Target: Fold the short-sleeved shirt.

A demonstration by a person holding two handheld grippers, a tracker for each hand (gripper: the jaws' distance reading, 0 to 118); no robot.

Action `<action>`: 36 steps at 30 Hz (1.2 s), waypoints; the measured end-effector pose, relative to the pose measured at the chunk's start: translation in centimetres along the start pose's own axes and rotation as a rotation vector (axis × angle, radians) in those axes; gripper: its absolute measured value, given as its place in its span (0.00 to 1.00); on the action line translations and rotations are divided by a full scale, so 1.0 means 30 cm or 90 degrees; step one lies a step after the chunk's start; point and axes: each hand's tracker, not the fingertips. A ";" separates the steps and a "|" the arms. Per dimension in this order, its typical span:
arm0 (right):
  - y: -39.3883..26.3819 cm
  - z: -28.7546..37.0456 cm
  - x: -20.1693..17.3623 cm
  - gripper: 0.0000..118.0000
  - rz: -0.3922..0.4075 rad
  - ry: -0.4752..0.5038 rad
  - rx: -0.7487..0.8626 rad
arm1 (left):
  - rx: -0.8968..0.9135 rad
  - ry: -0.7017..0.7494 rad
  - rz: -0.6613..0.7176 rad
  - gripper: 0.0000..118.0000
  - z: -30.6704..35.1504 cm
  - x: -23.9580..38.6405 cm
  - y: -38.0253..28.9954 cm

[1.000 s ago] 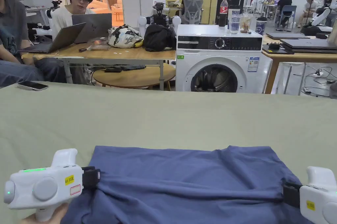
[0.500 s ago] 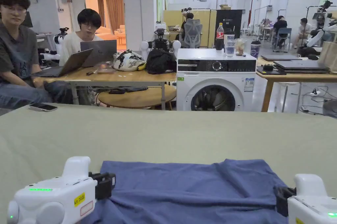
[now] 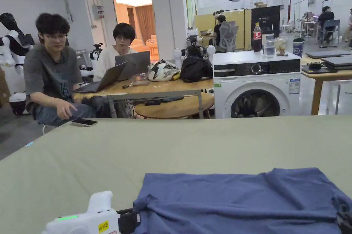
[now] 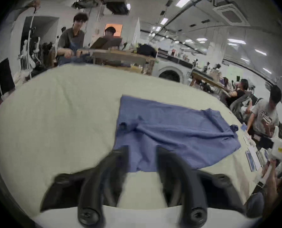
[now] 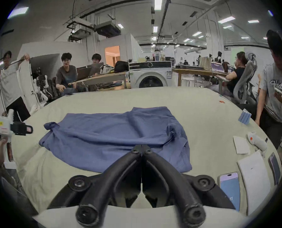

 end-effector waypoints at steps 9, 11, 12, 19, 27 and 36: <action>-0.058 0.002 0.094 0.00 -0.006 -0.028 -0.042 | -0.085 0.071 0.014 0.30 -0.266 -0.044 -0.028; -0.070 -0.004 0.121 0.00 -0.012 -0.037 -0.052 | -0.097 0.093 -0.018 0.06 -0.272 -0.019 -0.018; -0.075 -0.012 0.133 0.00 -0.017 -0.042 -0.060 | -0.115 0.077 -0.017 0.05 -0.287 -0.014 -0.018; -0.046 -0.176 0.215 0.55 -0.112 -0.066 -0.090 | -0.142 0.107 -0.075 0.04 -0.303 0.010 -0.011; -0.084 -0.439 0.258 0.21 -0.125 -0.083 -0.226 | -0.142 0.108 -0.075 0.04 -0.296 0.004 -0.011; -0.043 -0.344 0.206 0.03 -0.119 -0.100 -0.195 | -0.043 0.074 -0.061 0.00 -0.195 -0.018 -0.005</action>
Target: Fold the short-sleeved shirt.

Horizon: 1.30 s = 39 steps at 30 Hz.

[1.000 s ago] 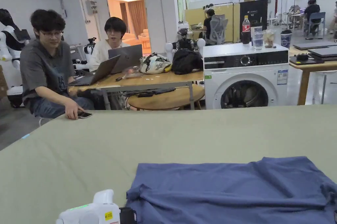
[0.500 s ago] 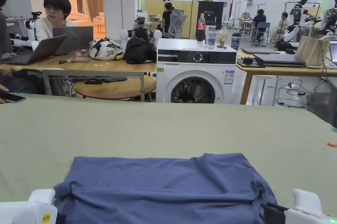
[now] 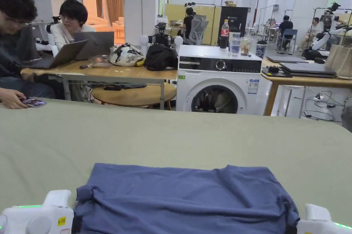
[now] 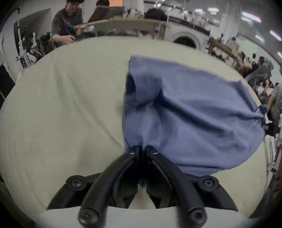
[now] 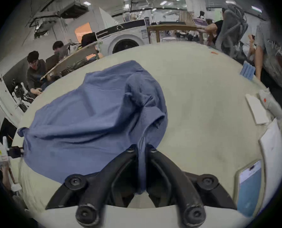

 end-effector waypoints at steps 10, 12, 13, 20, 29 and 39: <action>-0.178 0.325 0.117 0.03 -0.039 0.008 0.068 | 0.075 -0.072 0.009 0.00 0.357 -0.029 -0.160; -0.249 0.376 0.149 0.03 -0.050 0.008 0.062 | 0.057 -0.076 0.002 0.00 0.393 -0.040 -0.233; -0.286 0.390 0.159 0.03 -0.051 0.008 0.057 | 0.050 -0.071 -0.007 0.00 0.404 -0.036 -0.275; -0.409 0.425 0.133 0.03 -0.014 -0.018 0.049 | 0.019 -0.071 -0.004 0.00 0.414 -0.036 -0.372; -0.388 0.510 0.089 0.48 0.079 -0.047 0.117 | 0.031 -0.067 -0.026 0.52 0.456 -0.010 -0.317; -0.244 0.524 -0.157 0.39 0.127 0.062 0.169 | 0.185 -0.085 -0.104 0.50 0.539 0.246 -0.165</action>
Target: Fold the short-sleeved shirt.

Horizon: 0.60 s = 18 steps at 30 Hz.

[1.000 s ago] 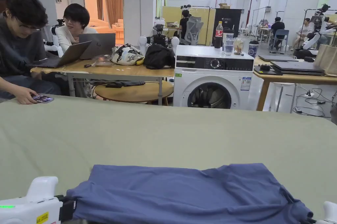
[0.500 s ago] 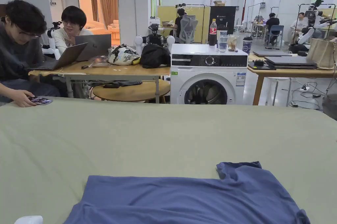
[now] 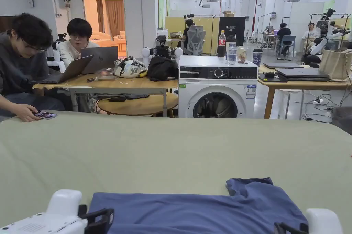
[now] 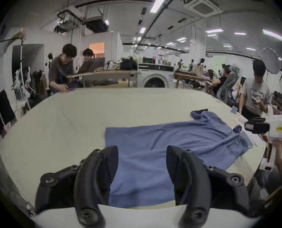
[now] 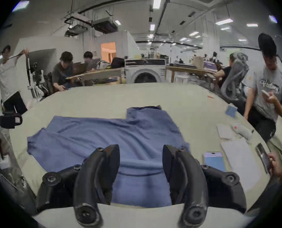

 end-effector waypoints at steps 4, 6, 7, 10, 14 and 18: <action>-0.013 -0.035 -0.039 0.02 -0.015 0.020 -0.016 | -0.016 -0.050 0.007 0.06 -0.024 0.052 -0.010; -0.030 -0.038 -0.051 0.00 -0.010 0.019 -0.021 | -0.013 -0.029 -0.010 0.00 -0.027 0.068 -0.028; -0.037 -0.042 -0.053 0.00 0.000 0.019 -0.027 | -0.007 -0.021 -0.008 0.00 -0.024 0.068 -0.032; -0.051 -0.052 -0.048 0.00 0.022 0.028 -0.043 | 0.006 -0.028 0.035 0.00 -0.031 0.019 -0.014; -0.059 -0.046 -0.021 0.00 -0.002 0.033 -0.036 | -0.037 -0.027 0.068 0.00 -0.128 -0.079 0.057; -0.071 -0.059 0.018 0.00 -0.009 0.038 -0.043 | -0.108 0.010 0.061 0.00 -0.318 -0.187 0.141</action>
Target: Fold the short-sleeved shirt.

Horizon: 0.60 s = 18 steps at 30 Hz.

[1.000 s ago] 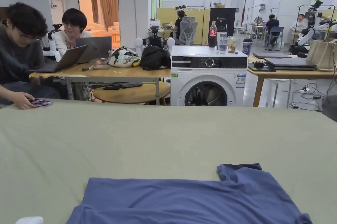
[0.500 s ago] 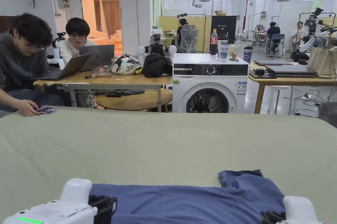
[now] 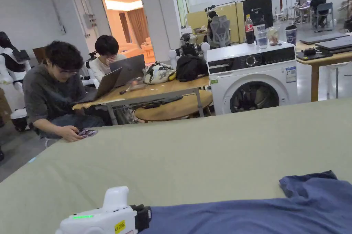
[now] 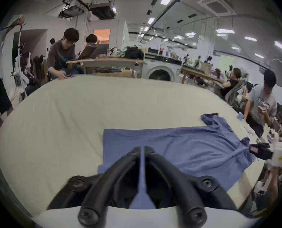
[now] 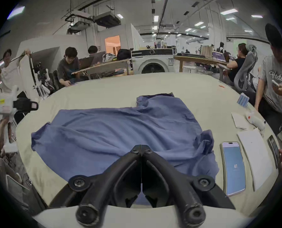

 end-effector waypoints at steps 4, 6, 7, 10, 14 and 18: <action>-0.018 -0.027 0.065 0.00 -0.018 0.002 -0.021 | -0.115 0.034 0.006 0.40 -0.237 -0.071 0.090; -0.024 -0.037 0.095 0.00 -0.028 -0.006 -0.032 | -0.140 0.044 0.018 0.40 -0.338 -0.095 0.112; -0.027 -0.040 0.109 0.00 -0.030 -0.012 -0.035 | -0.150 0.050 0.025 0.40 -0.386 -0.108 0.120; -0.028 -0.040 0.148 0.00 -0.028 -0.029 -0.047 | -0.191 0.063 0.045 0.40 -0.503 -0.141 0.136; -0.018 -0.038 0.194 0.00 -0.034 -0.039 -0.056 | -0.251 0.075 0.070 0.10 -0.591 -0.164 0.111; 0.056 -0.057 0.239 0.00 -0.014 -0.038 -0.062 | -0.274 0.061 0.058 0.01 -0.599 -0.144 0.128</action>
